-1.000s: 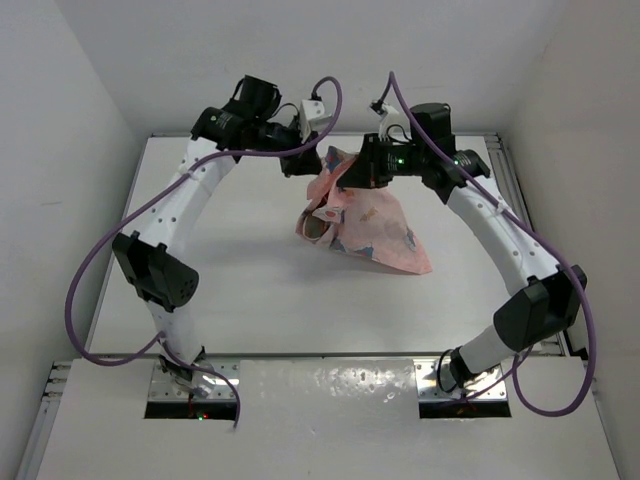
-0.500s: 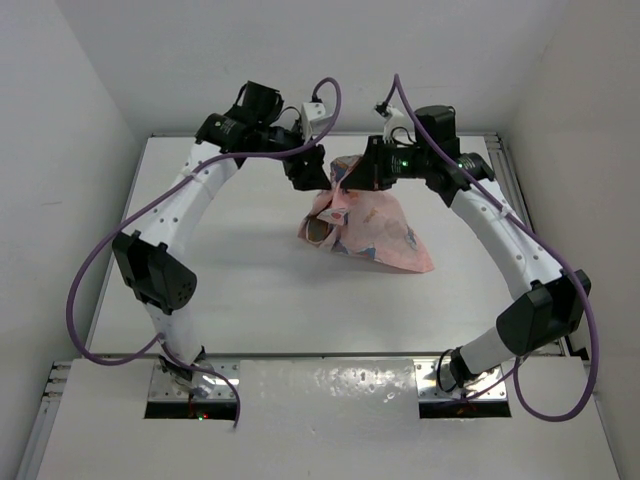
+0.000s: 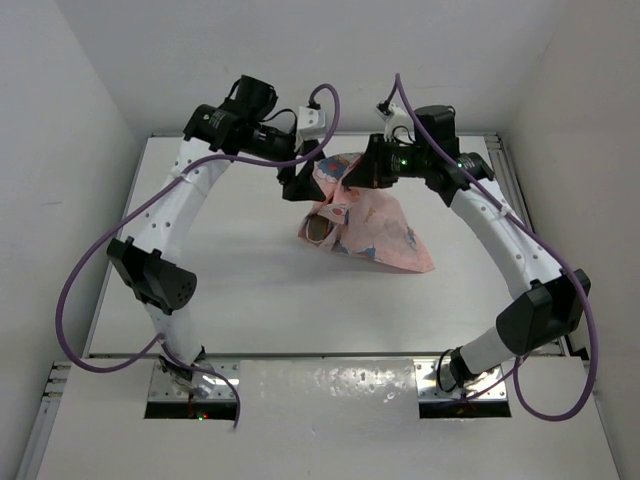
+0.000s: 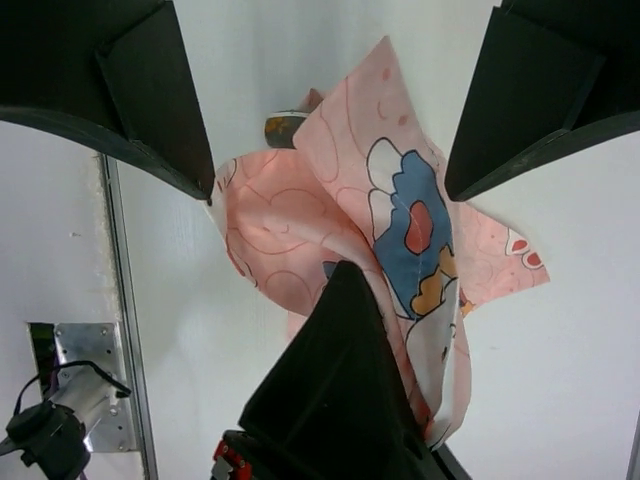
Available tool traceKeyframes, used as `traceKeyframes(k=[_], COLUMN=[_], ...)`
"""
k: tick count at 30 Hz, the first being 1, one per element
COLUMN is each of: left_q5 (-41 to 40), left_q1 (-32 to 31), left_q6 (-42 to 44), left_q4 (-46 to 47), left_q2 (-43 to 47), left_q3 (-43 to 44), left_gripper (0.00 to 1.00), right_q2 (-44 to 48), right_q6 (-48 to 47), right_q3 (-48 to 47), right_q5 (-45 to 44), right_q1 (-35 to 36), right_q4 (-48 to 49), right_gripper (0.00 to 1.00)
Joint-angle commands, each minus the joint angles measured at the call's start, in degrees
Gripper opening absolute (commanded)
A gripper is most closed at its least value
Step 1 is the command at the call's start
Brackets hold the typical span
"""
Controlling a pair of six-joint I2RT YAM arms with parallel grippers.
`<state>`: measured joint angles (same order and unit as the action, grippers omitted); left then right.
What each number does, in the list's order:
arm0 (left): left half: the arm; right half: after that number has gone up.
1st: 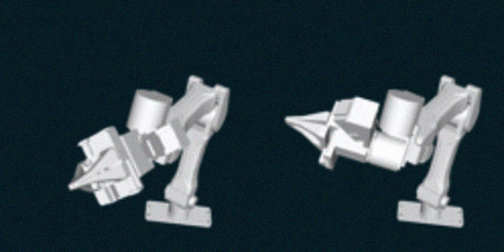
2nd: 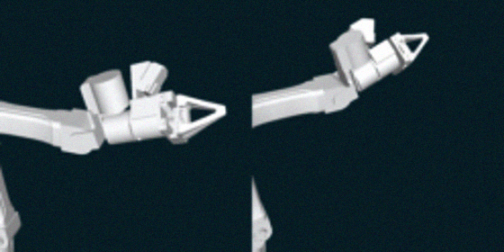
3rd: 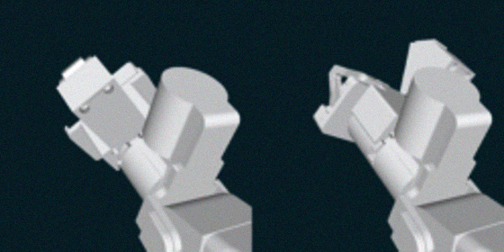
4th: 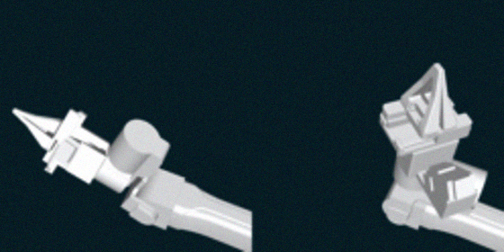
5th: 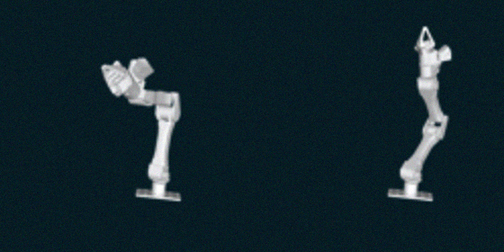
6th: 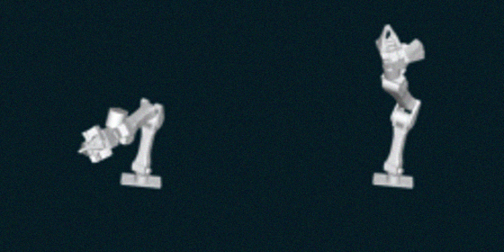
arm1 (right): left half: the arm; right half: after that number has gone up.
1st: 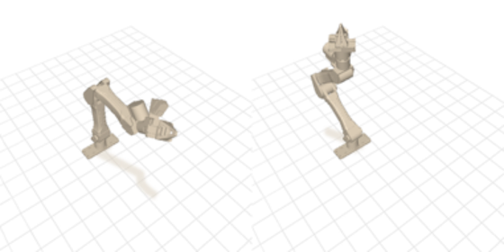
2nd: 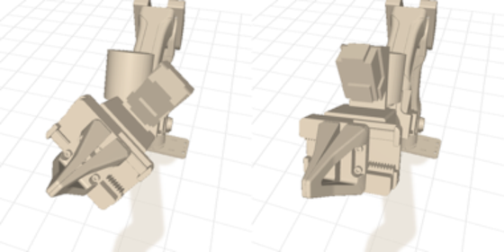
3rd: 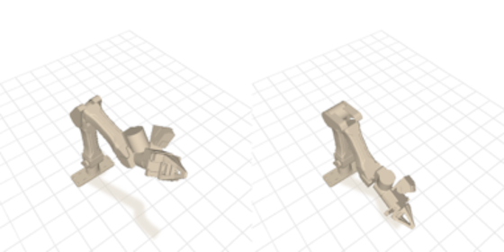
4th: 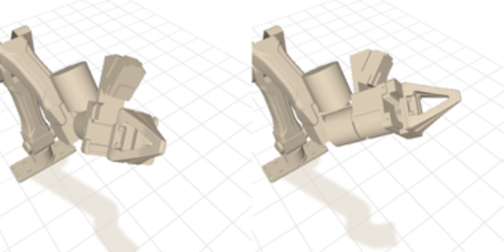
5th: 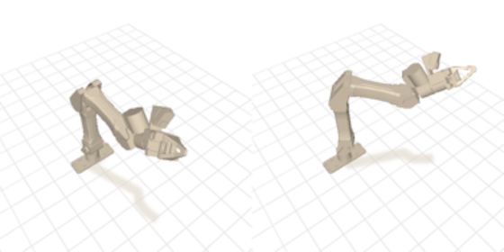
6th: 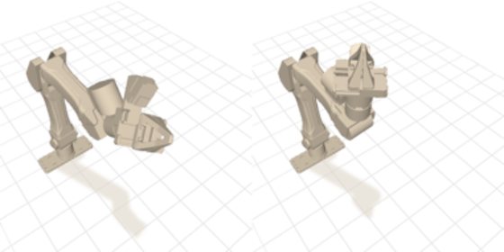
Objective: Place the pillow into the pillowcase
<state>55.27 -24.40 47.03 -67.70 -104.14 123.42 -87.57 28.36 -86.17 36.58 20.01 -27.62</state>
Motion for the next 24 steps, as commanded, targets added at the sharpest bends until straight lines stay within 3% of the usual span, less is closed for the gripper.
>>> traceKeyframes(k=[1, 6, 11, 14, 15, 18, 22, 24], left_q5=[-0.8, -10.0, -11.8, -9.0, -8.5, -7.2, -9.7, -14.4], left_q1=[-0.5, -0.4, -0.6, -0.6, -0.5, -0.4, -0.4, -0.5], left_q6=[-2.6, -11.4, -12.8, -13.2, -13.3, -13.4, -17.6, -21.1], left_q4=[4.5, 13.1, 17.2, 18.0, 17.9, 16.8, 16.8, 18.7], left_q2=[1.7, 1.2, 0.6, 0.5, 0.4, 0.8, 1.0, 1.0], left_q3=[-0.3, -3.9, -5.7, -8.1, -9.2, -9.2, -5.5, -2.5], left_gripper=[1.00, 0.97, 0.81, 0.60, 0.40, 0.00, 0.00, 0.00], right_q2=[0.4, 1.2, 2.2, 2.2, 2.1, 1.5, -0.8, -1.9], right_q6=[0.9, 0.7, 0.2, 0.0, -0.1, -0.3, 0.6, 0.2], right_q3=[-3.1, -2.6, -1.7, -1.6, -1.6, -1.5, -2.8, -4.4], right_q5=[-0.5, 0.2, 2.3, 2.4, 2.4, 2.6, 0.4, -8.7], right_q1=[0.4, 1.3, 2.0, 2.5, 2.5, 2.3, 1.5, 1.5], right_q4=[3.5, 4.3, 5.5, 5.6, 5.6, 5.6, 4.1, 1.3], right_gripper=[0.00, 0.00, 0.00, 0.00, 0.00, 0.00, 0.04, 0.27])
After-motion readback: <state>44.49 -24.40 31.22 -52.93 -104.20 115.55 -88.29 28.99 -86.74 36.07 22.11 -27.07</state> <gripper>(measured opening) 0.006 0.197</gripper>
